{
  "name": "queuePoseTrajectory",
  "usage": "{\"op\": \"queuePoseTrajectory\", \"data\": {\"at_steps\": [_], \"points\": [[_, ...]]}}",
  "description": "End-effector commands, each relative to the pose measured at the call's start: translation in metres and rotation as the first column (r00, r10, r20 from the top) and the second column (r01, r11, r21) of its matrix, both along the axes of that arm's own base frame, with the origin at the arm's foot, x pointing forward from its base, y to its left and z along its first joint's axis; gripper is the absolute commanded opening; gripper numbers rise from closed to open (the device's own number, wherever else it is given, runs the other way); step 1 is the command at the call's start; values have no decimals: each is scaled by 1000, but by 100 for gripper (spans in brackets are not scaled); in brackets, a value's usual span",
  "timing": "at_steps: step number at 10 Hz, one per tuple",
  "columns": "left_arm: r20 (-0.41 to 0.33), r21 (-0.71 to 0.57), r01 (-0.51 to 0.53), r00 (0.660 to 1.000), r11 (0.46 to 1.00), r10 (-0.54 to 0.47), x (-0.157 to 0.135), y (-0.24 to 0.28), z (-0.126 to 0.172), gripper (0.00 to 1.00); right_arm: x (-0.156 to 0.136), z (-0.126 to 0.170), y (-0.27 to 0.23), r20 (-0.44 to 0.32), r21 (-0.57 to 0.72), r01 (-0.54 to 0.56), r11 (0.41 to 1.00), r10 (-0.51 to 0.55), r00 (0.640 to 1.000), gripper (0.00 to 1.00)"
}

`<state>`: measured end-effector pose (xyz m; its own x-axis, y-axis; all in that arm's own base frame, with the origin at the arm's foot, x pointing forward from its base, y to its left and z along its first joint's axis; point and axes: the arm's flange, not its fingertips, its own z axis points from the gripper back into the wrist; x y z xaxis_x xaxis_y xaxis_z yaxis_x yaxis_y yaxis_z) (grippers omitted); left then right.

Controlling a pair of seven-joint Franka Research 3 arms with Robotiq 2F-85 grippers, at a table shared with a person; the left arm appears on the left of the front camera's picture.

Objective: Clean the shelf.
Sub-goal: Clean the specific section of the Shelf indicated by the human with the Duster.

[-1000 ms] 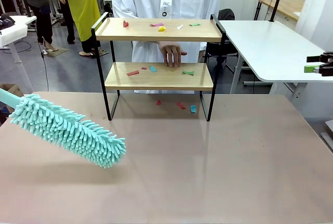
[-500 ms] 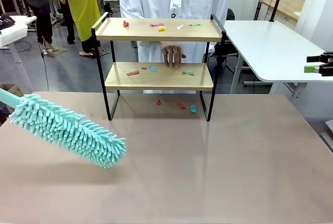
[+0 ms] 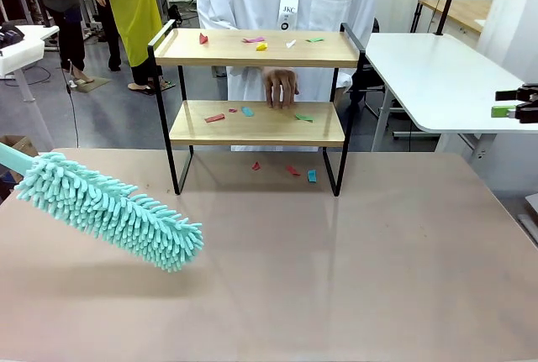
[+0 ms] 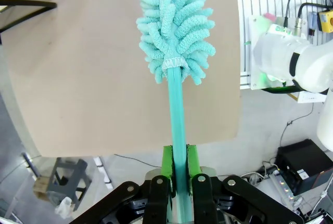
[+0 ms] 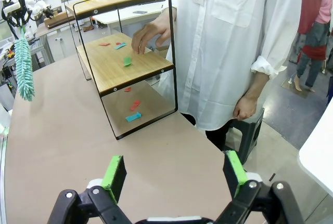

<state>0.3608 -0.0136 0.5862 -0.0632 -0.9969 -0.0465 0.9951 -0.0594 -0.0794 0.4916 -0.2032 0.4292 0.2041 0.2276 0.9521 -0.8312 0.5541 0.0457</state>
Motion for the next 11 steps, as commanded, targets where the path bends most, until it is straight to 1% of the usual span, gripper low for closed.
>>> {"op": "queuePoseTrajectory", "data": {"at_steps": [1, 3, 4, 5, 6, 7, 8, 9, 10, 11], "points": [[-1, 3, 16, 1000, 1000, -16, -2, 3, 0, 13, 0, 2, 1, 4, -2, 0, 1000, 0, 1000, 100], [0, 0, 0, 1000, 1000, 0, 0, 0, 0, 13, 0, 2, 1, 4, -2, 0, 1000, 0, 1000, 100], [-15, -81, -29, 999, 996, 28, 2, -10, 1, 13, 0, 2, 1, 4, -2, 0, 1000, 0, 1000, 100], [-17, -112, -80, 997, 990, 78, 0, -23, 1, 13, 0, 2, 1, 4, -2, 0, 1000, 0, 1000, 100], [-16, -177, -102, 995, 979, 101, -5, -36, 2, 13, 0, 2, 1, 4, -2, 0, 1000, 0, 1000, 100], [-42, -253, -172, 985, 952, 167, -12, -48, 7, 13, 0, 2, 1, 4, -2, 0, 1000, 0, 1000, 100], [-65, -321, -222, 975, 921, 213, -23, -64, 13, 13, 0, 2, 1, 4, -2, 0, 1000, 0, 1000, 100], [-83, -357, -274, 961, 893, 262, -33, -80, 16, 13, 0, 2, 1, 4, -2, 0, 1000, 0, 1000, 100], [-160, -376, -512, 857, 772, 490, -63, -140, 12, 13, 0, 2, 1, 4, -2, 0, 1000, 0, 1000, 100], [-142, -371, -545, 834, 752, 534, -65, -144, 12, 13, 0, 2, 1, 4, -2, 0, 1000, 0, 1000, 100]]}}
